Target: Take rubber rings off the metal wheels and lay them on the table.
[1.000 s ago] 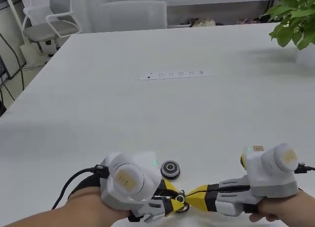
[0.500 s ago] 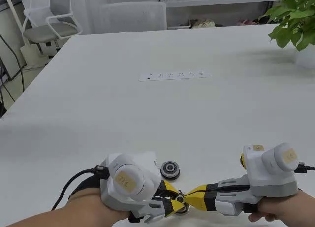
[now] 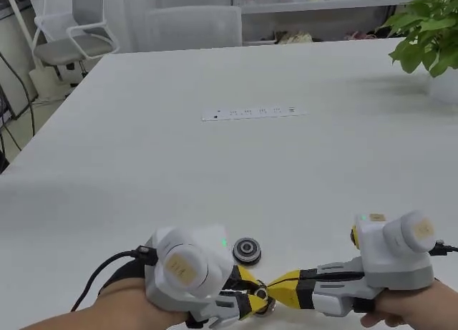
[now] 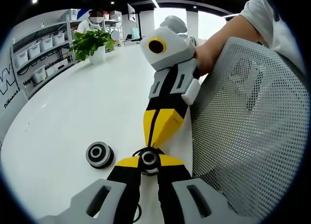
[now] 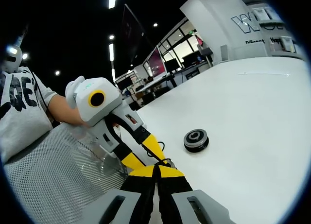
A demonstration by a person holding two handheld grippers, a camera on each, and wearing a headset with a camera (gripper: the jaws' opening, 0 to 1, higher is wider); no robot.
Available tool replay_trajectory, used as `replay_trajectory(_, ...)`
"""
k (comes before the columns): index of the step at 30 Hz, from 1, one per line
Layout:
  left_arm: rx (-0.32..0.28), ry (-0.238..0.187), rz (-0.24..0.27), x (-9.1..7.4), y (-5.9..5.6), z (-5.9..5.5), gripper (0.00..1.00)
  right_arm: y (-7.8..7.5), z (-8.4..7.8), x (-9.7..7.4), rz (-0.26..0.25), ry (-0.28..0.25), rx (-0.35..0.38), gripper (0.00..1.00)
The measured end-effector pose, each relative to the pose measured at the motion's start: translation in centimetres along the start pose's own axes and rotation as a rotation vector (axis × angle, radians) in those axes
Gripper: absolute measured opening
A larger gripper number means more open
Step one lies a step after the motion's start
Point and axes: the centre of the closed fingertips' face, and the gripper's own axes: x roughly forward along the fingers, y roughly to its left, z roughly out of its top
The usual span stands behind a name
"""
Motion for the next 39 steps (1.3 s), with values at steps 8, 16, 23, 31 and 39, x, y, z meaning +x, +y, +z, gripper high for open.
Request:
replay_trajectory(8,0.006,-0.011,-0.005,0.1,0.2,-0.1,0.07,-0.4,-0.1,-0.1,-0.018,0.002,-0.001,0.0)
replay_trajectory(16,0.04,-0.015,-0.014,0.2,0.1,0.1,0.08,-0.7,-0.5,-0.1,-0.025,0.013,-0.003,0.0)
replay_trajectory(23,0.051,-0.003,-0.018,0.0,0.1,0.1,0.09,-0.9,-0.4,-0.1,-0.028,0.004,-0.002,0.0)
replay_trajectory(31,0.036,-0.006,-0.038,-0.4,-0.4,0.4,0.15,-1.0,-0.2,-0.2,-0.031,-0.005,0.003,0.0)
replay_trajectory(39,0.035,-0.01,-0.05,-1.3,-0.6,1.0,0.22,-0.9,0.1,-0.3,-0.034,-0.018,0.008,0.0)
